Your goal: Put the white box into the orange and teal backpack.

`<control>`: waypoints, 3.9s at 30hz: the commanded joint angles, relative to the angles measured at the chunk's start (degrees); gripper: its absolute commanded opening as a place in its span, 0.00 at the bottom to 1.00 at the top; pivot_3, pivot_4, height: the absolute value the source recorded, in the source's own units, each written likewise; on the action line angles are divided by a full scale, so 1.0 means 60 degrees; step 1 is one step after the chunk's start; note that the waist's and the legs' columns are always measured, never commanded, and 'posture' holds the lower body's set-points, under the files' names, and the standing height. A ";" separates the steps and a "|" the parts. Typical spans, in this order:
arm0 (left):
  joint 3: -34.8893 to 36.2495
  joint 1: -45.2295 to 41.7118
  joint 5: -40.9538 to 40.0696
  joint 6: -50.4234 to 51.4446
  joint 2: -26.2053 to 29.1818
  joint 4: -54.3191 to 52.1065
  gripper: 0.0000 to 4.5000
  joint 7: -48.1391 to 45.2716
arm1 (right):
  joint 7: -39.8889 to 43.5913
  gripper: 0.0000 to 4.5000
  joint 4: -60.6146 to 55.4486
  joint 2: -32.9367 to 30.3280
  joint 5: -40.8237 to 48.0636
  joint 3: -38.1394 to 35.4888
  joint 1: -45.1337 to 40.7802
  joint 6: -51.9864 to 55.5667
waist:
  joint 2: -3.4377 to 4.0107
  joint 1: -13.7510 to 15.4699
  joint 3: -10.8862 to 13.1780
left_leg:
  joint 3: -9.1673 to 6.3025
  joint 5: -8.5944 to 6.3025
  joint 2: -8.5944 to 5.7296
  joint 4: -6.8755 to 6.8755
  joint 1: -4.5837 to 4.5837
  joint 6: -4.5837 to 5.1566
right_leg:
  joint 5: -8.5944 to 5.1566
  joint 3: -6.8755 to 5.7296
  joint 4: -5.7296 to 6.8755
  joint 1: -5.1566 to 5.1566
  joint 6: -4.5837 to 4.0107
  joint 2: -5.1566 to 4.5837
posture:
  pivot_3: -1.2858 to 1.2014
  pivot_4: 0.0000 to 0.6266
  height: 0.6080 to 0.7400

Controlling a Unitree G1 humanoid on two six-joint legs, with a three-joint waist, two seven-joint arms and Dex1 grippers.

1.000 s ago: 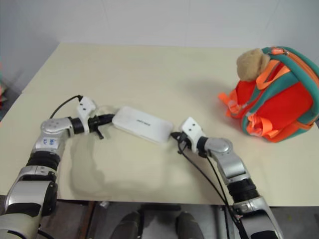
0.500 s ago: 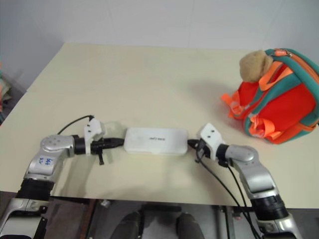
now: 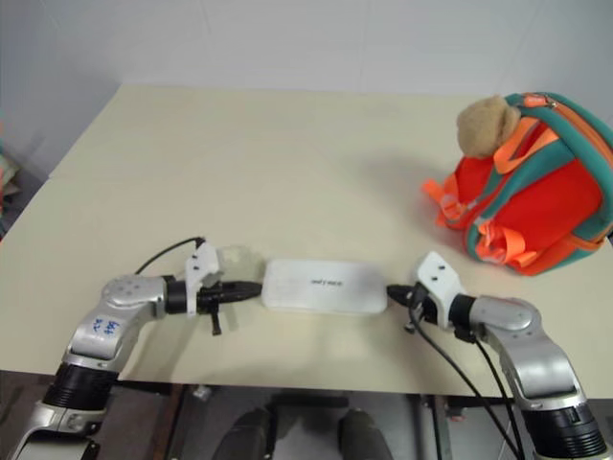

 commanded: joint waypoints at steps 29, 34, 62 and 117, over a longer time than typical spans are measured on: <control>-0.1001 -0.2771 -0.1964 0.6273 0.0353 0.1589 0.99 -0.0171 | -0.0030 1.00 -0.0719 -0.1729 0.3956 0.0146 -0.2826 0.6833 | 0.0003 0.0028 0.0002 | 0.0001 -0.0007 -0.0001 0.0001 -0.0012 0.0012 | 0.0000 -0.0005 -0.0035 0.0001 0.0000 -0.0009 | 0.52 0.24 1.00; -0.0927 -0.2602 -0.2356 0.6844 0.0239 0.1181 0.99 0.0012 | -0.0152 1.00 -0.0759 -0.1550 0.3989 0.0325 -0.2842 0.6870 | 0.0003 0.0028 0.0002 | -0.0002 -0.0007 -0.0001 0.0007 -0.0006 0.0013 | 0.0001 -0.0006 -0.0032 0.0012 0.0001 -0.0009 | 0.52 0.24 1.00; -0.0521 -0.4039 -0.3925 0.9113 -0.0086 0.3701 0.99 -0.0700 | 0.1194 1.00 -0.0927 -0.2144 0.3929 0.0564 -0.1644 0.5480 | 0.0003 0.0038 0.0002 | -0.0003 -0.0003 -0.0008 0.0012 -0.0005 0.0027 | 0.0022 -0.0011 -0.0049 0.0018 0.0007 -0.0007 | 0.52 0.24 1.00; 0.2647 -0.1841 -0.5154 0.8284 0.0080 0.1619 0.27 0.1046 | -0.4173 1.00 0.3210 0.0484 0.1833 -0.3389 -0.4304 0.1766 | 0.0004 -0.0037 0.0004 | 0.0032 0.0021 0.0011 -0.0016 -0.0006 0.0019 | 0.0060 0.0012 -0.0061 -0.0009 0.0003 -0.0005 | 0.52 0.24 1.00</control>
